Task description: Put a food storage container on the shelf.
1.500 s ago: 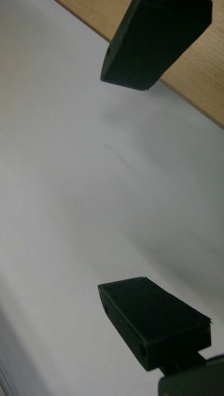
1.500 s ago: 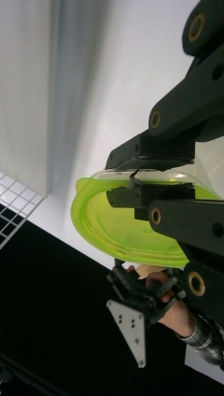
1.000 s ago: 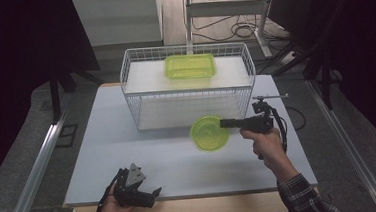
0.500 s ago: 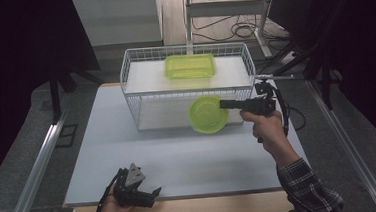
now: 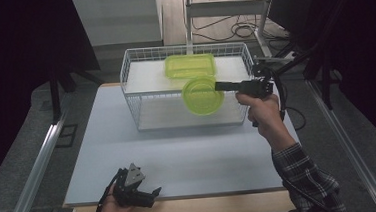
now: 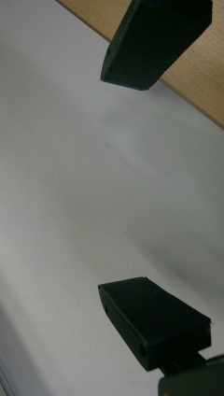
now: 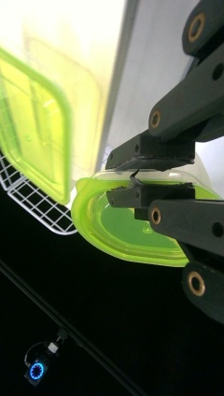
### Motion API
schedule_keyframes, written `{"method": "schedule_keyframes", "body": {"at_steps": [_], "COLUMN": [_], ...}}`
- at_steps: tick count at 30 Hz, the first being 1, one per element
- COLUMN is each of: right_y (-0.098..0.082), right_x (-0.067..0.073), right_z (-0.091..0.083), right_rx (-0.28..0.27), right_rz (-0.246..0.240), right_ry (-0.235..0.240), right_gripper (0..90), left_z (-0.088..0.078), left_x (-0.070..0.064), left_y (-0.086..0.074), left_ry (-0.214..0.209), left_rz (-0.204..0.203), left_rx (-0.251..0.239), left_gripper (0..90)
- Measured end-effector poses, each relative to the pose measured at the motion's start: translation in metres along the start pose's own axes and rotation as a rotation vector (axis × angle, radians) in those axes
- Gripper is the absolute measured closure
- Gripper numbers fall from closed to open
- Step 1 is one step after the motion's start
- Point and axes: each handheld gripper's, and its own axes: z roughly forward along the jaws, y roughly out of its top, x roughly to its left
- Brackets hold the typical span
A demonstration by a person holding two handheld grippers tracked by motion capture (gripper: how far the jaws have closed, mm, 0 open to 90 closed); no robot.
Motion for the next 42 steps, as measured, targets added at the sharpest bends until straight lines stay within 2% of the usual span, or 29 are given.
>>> {"method": "schedule_keyframes", "body": {"at_steps": [13, 22, 25, 30, 37, 42], "right_y": [0.030, 0.054, 0.063, 0.070, 0.079, 0.082], "right_x": [0.014, 0.022, 0.022, 0.019, 0.014, 0.011], "right_z": [0.004, 0.013, 0.020, 0.028, 0.045, 0.053], "right_rx": [-0.057, -0.109, -0.127, -0.140, -0.156, -0.166], "right_rz": [-0.009, -0.019, -0.019, 0.001, 0.012, 0.023], "right_ry": [-0.024, -0.065, -0.092, -0.111, -0.168, -0.181], "right_gripper": [81.3, 81.4, 81.3, 81.3, 81.3, 81.3], "left_z": [0.000, 0.000, 0.000, 0.000, -0.001, -0.001], "left_x": [0.000, 0.000, 0.000, 0.000, 0.000, 0.000], "left_y": [0.000, 0.000, 0.000, 0.000, -0.001, -0.001], "left_ry": [-0.003, -0.005, -0.005, -0.007, -0.011, -0.013], "left_rz": [-0.001, -0.007, -0.006, -0.006, -0.006, -0.001], "left_rx": [0.001, -0.002, -0.002, -0.002, -0.001, 0.001], "left_gripper": [2.3, 2.4, 2.3, 2.3, 2.3, 2.3]}}
